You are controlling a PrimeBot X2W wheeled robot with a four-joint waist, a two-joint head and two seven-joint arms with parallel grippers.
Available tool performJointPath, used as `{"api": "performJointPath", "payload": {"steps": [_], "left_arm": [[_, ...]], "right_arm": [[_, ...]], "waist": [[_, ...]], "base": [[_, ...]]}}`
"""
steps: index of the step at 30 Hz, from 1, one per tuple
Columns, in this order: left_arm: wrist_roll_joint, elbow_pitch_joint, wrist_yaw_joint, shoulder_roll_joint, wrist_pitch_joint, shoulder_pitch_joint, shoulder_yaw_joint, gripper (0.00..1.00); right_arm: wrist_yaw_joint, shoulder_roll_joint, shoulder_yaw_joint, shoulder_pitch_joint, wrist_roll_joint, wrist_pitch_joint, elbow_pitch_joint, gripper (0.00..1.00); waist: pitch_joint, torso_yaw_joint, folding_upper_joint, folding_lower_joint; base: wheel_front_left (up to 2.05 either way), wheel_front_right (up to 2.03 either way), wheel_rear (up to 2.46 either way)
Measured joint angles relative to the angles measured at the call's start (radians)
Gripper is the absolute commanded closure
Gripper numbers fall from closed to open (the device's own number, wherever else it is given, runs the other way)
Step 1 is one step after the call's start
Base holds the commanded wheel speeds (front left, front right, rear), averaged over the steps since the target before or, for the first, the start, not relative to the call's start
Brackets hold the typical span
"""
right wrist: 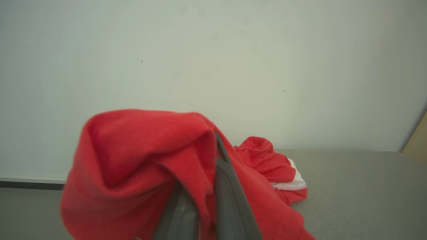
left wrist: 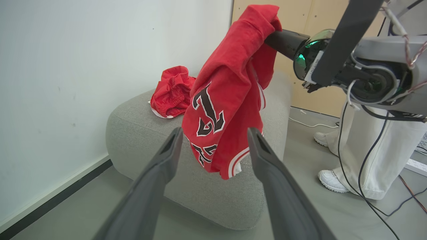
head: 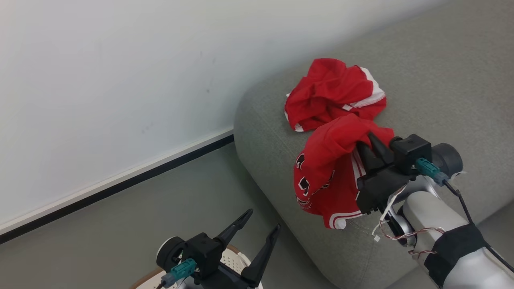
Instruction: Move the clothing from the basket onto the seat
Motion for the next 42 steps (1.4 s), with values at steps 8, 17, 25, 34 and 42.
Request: {"api": "performJointPath", "payload": {"steps": [8, 17, 25, 34, 42], "left_arm": [[0.008, 0.000, -0.002, -0.013, 0.006, -0.032, -0.024, 0.00], [0.012, -0.006, -0.004, 0.000, 0.010, -0.041, -0.026, 0.00], [0.044, -0.052, 0.002, 0.007, 0.029, -0.048, -0.030, 0.00], [0.070, -0.121, 0.011, 0.039, 0.061, -0.121, -0.018, 0.00], [0.102, -0.191, 0.018, 0.067, 0.081, -0.185, 0.009, 0.00]], "right_arm": [[-0.018, -0.052, -0.044, 0.037, 0.002, 0.000, -0.035, 1.00], [-0.008, -0.054, -0.071, -0.013, 0.020, 0.001, -0.008, 1.00], [0.026, -0.120, -0.138, -0.246, 0.021, 0.021, 0.052, 1.00], [0.041, -0.229, -0.200, -0.503, 0.003, 0.056, 0.132, 1.00], [0.023, -0.316, -0.270, -0.639, 0.006, 0.082, 0.184, 1.00]], "waist": [[0.035, -0.073, 0.0000, -0.0001], [0.079, -0.095, 0.0000, 0.0000], [0.132, -0.064, 0.0000, 0.0000], [0.228, -0.002, 0.0000, 0.0001], [0.327, 0.070, 0.0001, 0.0001]], "base": [[0.00, 0.00, 0.00], [0.00, 0.00, 0.00], [0.00, 0.00, 0.00], [0.00, 0.00, 0.00], [0.00, 0.00, 0.00]]}}
